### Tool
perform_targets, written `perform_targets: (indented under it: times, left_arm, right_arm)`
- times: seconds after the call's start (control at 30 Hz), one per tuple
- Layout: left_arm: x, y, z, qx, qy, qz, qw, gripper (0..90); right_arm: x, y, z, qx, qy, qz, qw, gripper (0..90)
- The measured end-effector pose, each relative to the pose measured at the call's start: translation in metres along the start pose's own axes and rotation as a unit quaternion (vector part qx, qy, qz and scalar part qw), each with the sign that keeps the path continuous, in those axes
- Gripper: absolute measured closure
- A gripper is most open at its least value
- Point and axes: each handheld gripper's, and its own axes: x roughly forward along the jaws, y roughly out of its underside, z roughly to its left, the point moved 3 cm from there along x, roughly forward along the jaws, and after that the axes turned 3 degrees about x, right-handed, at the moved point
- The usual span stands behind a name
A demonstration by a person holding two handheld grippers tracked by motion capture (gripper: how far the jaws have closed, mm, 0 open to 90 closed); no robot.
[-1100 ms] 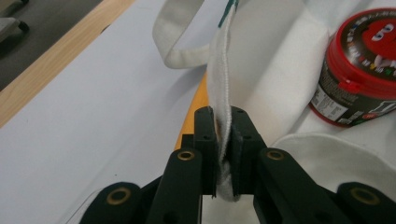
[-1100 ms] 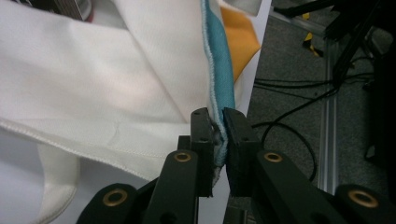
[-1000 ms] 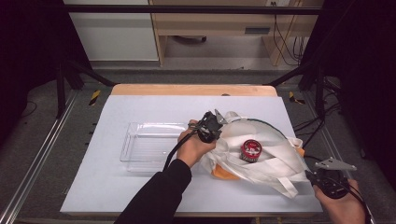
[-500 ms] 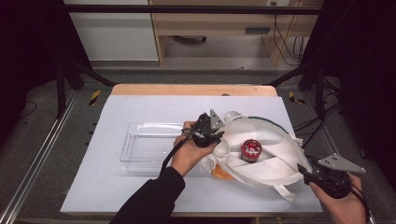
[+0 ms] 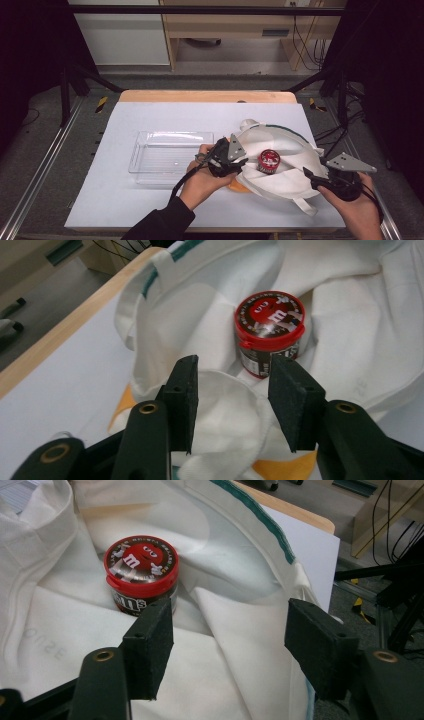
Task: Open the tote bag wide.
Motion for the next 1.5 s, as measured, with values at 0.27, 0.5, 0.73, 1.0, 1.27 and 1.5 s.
perform_targets:
  times: [0.27,0.5,0.73,1.0,1.27,1.5]
  left_arm:
    - [0.010,0.017,-0.016,-0.007,-0.002,0.000,1.0000,49.0]
    - [0.017,0.026,-0.022,-0.013,0.008,0.002,0.9999,49.0]
    - [0.016,0.036,-0.026,-0.022,0.011,0.001,0.9997,52.2]
    - [0.015,0.048,-0.030,-0.032,0.025,0.006,0.9992,57.4]
    - [0.016,0.054,-0.032,-0.032,0.033,0.012,0.9989,67.9]
    - [0.019,0.059,-0.031,-0.033,0.038,0.006,0.9987,75.6]
  right_arm:
    - [0.017,-0.024,-0.005,-0.021,-0.009,0.004,0.9997,34.1]
    - [0.042,-0.051,-0.014,-0.043,-0.022,0.022,0.9986,35.0]
    - [0.070,-0.071,-0.032,-0.044,-0.026,0.042,0.9978,37.9]
    - [0.098,-0.066,-0.049,-0.035,-0.026,0.079,0.9960,42.1]
    - [0.108,-0.055,-0.050,-0.051,-0.034,0.114,0.9916,65.8]
    - [0.116,-0.041,-0.051,-0.065,-0.018,0.150,0.9864,84.5]
